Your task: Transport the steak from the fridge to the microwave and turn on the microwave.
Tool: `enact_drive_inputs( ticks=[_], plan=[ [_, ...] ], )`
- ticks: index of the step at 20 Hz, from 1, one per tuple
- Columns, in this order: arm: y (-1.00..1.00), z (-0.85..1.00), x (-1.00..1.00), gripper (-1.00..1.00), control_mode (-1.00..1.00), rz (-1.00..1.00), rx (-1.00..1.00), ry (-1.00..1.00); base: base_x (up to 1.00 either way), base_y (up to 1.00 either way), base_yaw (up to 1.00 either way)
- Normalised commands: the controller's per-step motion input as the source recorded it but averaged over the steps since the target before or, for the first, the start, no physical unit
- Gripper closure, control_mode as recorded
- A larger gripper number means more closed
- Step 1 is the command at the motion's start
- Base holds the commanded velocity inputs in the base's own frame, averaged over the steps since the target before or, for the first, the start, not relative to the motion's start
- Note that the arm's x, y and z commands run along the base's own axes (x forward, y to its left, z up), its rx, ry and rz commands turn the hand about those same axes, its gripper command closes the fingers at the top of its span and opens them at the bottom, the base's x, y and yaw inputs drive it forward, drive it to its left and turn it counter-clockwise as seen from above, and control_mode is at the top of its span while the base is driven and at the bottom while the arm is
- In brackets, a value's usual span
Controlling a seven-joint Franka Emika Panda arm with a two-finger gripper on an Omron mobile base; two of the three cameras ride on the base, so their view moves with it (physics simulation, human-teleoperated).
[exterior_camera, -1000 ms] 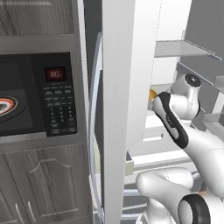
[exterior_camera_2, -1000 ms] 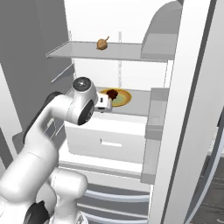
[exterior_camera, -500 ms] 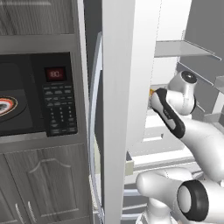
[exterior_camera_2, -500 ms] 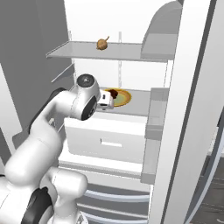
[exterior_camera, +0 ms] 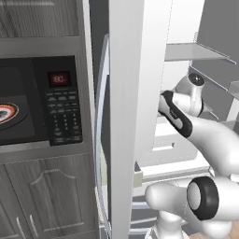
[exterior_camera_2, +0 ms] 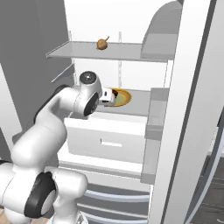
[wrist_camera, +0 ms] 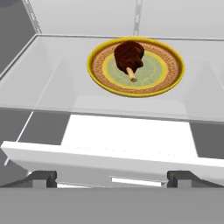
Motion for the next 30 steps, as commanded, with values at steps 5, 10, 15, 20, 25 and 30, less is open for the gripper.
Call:
enact_drive_inputs(
  ticks=[5, 10, 15, 20, 25, 30],
  plan=[
    [0.0, 0.0, 0.29, -1.0, -1.0, 0.0, 0.0, 0.0, 0.0, 0.0, 0.0],
    [-0.05, 0.0, 0.28, -1.0, -1.0, 0.0, 0.01, 0.0, 0.0, 0.0, 0.0],
    [-0.08, 0.0, 0.28, -1.0, -1.0, 0.0, 0.01, 0.0, 0.0, 0.0, 0.0],
    [0.0, -0.1, 0.25, -1.0, -1.0, 0.0, 0.0, -0.01, 0.0, 0.0, 0.0],
    [0.0, -0.12, 0.16, -1.0, -1.0, 0.0, 0.0, -0.02, 0.0, 0.0, 0.0],
    [0.0, -0.14, 0.12, -1.0, -1.0, 0.0, 0.0, -0.01, 0.0, 0.0, 0.0]
  ],
)
